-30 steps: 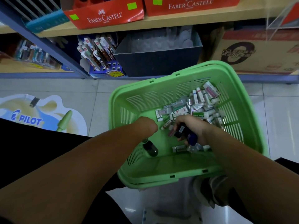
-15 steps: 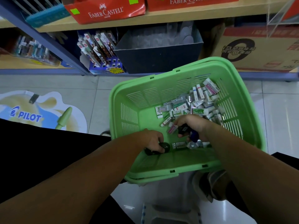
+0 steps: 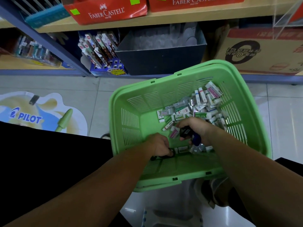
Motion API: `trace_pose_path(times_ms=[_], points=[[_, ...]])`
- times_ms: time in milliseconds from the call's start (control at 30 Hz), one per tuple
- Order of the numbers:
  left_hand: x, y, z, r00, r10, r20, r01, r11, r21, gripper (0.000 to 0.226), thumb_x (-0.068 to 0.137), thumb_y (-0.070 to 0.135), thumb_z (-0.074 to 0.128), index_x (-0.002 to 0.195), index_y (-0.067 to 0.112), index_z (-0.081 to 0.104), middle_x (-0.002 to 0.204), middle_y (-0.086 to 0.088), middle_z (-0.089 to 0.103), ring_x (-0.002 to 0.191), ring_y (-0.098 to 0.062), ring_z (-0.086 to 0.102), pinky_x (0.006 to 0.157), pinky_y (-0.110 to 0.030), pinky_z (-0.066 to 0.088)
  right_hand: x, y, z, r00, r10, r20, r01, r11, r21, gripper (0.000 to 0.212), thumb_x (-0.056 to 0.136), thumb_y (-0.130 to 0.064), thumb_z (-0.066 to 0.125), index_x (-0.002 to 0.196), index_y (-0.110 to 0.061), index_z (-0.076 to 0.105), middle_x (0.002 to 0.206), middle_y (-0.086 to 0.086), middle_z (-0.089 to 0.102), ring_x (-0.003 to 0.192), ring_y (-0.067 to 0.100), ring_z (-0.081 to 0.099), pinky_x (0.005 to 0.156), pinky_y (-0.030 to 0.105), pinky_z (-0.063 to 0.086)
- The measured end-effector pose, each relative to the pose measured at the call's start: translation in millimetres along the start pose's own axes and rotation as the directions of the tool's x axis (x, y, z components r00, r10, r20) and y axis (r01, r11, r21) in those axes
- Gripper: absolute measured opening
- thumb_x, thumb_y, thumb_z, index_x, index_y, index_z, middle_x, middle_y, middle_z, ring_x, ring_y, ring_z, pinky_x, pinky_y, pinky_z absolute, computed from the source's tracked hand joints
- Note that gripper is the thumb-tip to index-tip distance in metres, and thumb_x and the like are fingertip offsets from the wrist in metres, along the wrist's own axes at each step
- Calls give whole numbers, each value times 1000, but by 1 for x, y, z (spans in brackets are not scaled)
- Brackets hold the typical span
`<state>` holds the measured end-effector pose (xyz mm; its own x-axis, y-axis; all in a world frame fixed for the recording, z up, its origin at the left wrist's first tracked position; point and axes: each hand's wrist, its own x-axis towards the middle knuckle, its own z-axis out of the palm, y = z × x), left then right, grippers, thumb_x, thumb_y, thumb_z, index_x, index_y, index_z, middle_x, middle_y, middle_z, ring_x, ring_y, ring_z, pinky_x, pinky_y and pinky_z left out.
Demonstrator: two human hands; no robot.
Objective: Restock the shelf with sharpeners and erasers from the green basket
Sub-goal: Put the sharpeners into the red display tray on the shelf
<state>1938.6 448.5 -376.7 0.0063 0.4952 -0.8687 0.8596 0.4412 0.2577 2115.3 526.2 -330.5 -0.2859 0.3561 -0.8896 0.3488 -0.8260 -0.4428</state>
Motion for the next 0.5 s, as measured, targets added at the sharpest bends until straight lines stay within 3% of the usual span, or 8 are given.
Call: trace_pose_path(times_ms=[133, 300, 433, 500], points=[[0, 0, -3, 997, -6, 78, 12, 997, -77, 35, 79, 35, 87, 111, 29, 74, 119, 5, 66, 109, -19, 63, 103, -39, 53, 3, 0, -1, 1000, 3, -4, -3, 1000, 5, 25, 95, -20, 66, 115, -4, 66, 88, 14, 72, 79, 27, 72, 48, 26, 47], [-2, 8, 9, 989, 15, 144, 0, 995, -103, 64, 81, 36, 83, 141, 28, 59, 139, -1, 56, 118, -24, 60, 106, -39, 51, 6, 1, 0, 1000, 0, -1, 0, 1000, 11, 27, 95, -20, 65, 116, -3, 66, 91, 16, 71, 78, 27, 71, 48, 27, 46], [-1, 11, 25, 996, 50, 81, -41, 993, -108, 60, 76, 61, 72, 127, 31, 64, 132, -2, 57, 111, -23, 62, 103, -38, 52, 5, 2, -2, 1000, -10, 6, 10, 1000, 9, 28, 94, -20, 66, 116, -3, 67, 94, 16, 72, 79, 27, 72, 51, 27, 46], [-1, 11, 27, 995, 84, 62, -78, 992, -102, 53, 79, 63, 72, 119, 30, 65, 125, -2, 58, 109, -23, 62, 100, -35, 51, 6, 3, -3, 1000, -15, 7, 14, 1000, 16, 30, 93, -21, 67, 117, -3, 68, 91, 14, 72, 78, 26, 72, 51, 27, 46]])
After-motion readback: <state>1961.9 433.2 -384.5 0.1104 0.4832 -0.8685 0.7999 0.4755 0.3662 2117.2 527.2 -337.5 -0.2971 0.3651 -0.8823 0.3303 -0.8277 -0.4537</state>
